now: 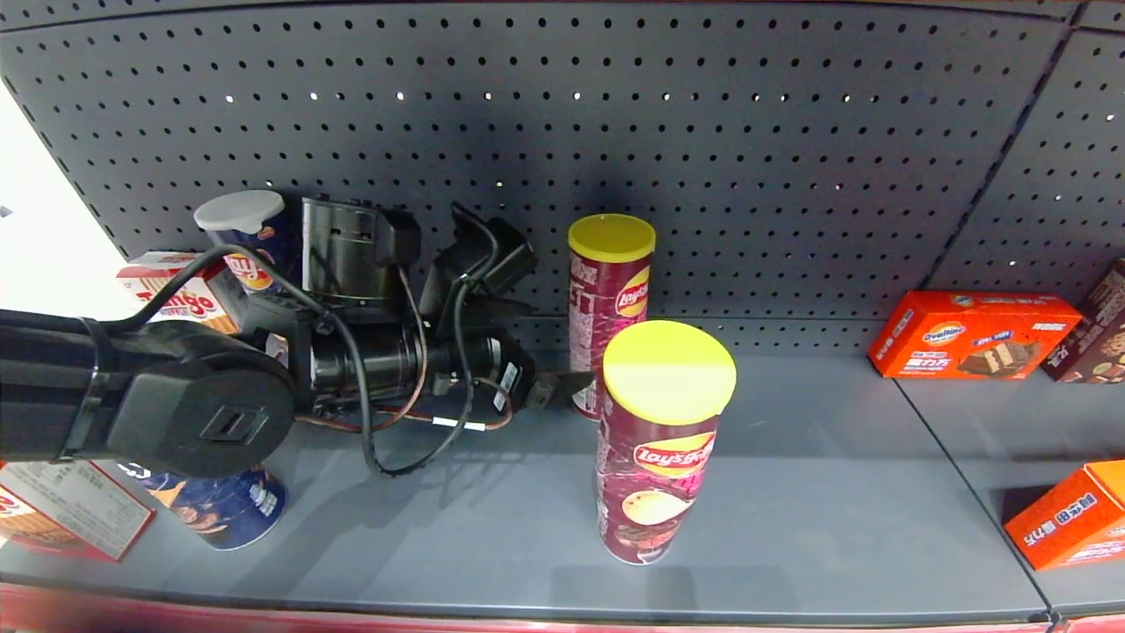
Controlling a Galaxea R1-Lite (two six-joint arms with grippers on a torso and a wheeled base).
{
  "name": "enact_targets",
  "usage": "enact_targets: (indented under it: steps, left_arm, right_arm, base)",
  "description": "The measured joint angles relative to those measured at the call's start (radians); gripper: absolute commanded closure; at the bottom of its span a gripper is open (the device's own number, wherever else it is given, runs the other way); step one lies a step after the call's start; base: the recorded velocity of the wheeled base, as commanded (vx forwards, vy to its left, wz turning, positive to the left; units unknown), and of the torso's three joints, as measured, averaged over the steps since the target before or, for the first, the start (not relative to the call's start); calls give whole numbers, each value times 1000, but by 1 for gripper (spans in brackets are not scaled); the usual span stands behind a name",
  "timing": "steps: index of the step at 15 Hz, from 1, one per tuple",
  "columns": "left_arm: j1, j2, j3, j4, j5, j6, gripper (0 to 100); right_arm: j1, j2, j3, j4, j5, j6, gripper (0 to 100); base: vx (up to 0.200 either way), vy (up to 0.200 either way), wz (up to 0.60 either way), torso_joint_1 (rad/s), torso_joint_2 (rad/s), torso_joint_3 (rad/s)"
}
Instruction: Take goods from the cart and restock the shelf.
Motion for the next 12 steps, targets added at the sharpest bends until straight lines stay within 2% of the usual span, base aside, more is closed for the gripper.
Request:
enact_targets:
  steps: [3,6,10,12]
  left_arm:
    - [-7,1,0,0,7,-4,0]
    - [-9,26,-20,0,95,-10,0]
    - [-3,49,-39,-1,132,-65,0]
    - [0,58,-46,-6,152,-79,0]
  right_arm:
    - [0,0,0,0,0,0,0]
    - [0,0,0,0,0,0,0]
    - [0,0,0,0,0,0,0]
    - [0,0,0,0,0,0,0]
  base:
    - [0,0,0,0,0,0]
    - [0,0,0,0,0,0]
    - [0,0,0,0,0,0]
    - [0,0,0,0,0,0]
